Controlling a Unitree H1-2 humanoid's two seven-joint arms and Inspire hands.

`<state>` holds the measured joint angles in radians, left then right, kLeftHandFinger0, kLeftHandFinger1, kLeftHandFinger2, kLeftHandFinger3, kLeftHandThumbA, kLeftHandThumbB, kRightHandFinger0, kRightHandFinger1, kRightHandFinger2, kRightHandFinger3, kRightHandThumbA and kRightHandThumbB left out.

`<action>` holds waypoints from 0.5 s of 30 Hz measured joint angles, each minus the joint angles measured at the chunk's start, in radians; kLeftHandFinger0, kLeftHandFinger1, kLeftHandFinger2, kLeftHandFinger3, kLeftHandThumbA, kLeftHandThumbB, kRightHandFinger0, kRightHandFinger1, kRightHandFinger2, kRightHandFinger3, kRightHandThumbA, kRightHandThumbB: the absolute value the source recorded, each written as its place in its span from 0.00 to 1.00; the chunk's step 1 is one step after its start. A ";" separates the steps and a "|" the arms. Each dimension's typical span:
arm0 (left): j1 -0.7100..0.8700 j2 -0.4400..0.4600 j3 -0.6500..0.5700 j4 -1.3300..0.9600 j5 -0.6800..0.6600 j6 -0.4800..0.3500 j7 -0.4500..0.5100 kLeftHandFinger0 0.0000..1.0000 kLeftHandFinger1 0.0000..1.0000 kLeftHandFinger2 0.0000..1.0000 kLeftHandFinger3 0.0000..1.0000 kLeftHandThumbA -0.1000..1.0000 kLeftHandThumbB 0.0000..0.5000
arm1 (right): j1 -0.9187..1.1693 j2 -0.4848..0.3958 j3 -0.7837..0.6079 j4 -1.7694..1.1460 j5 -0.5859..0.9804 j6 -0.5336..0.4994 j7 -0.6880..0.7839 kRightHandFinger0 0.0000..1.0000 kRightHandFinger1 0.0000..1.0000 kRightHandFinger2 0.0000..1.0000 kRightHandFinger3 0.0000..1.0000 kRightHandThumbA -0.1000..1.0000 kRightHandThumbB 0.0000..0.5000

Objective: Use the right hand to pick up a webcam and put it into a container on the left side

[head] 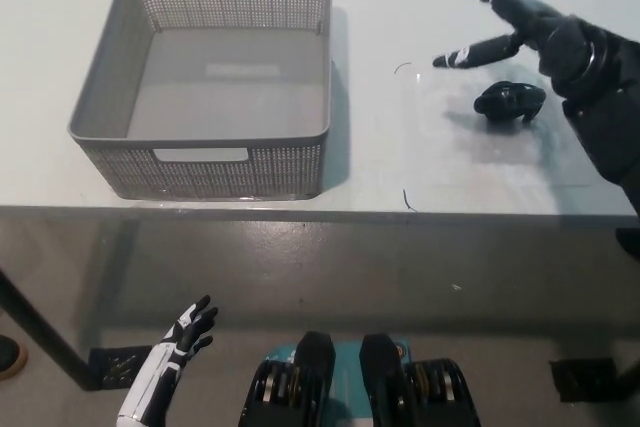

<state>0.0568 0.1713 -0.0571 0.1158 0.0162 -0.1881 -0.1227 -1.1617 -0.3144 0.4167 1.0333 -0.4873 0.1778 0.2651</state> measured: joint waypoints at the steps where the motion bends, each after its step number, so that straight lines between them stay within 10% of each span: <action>1: 0.000 0.000 0.000 -0.001 0.000 0.000 0.000 1.00 1.00 1.00 1.00 1.00 0.33 | 0.000 0.003 0.000 0.015 0.000 -0.005 0.000 1.00 1.00 1.00 1.00 0.97 1.00; 15: -0.002 0.000 0.003 -0.008 0.000 0.000 0.000 1.00 1.00 1.00 1.00 1.00 0.33 | -0.001 0.009 0.020 0.239 -0.009 -0.065 -0.016 1.00 1.00 1.00 1.00 0.87 0.99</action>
<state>0.0549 0.1713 -0.0538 0.1079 0.0159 -0.1881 -0.1230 -1.1626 -0.3058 0.4370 1.2721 -0.4958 0.1124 0.2495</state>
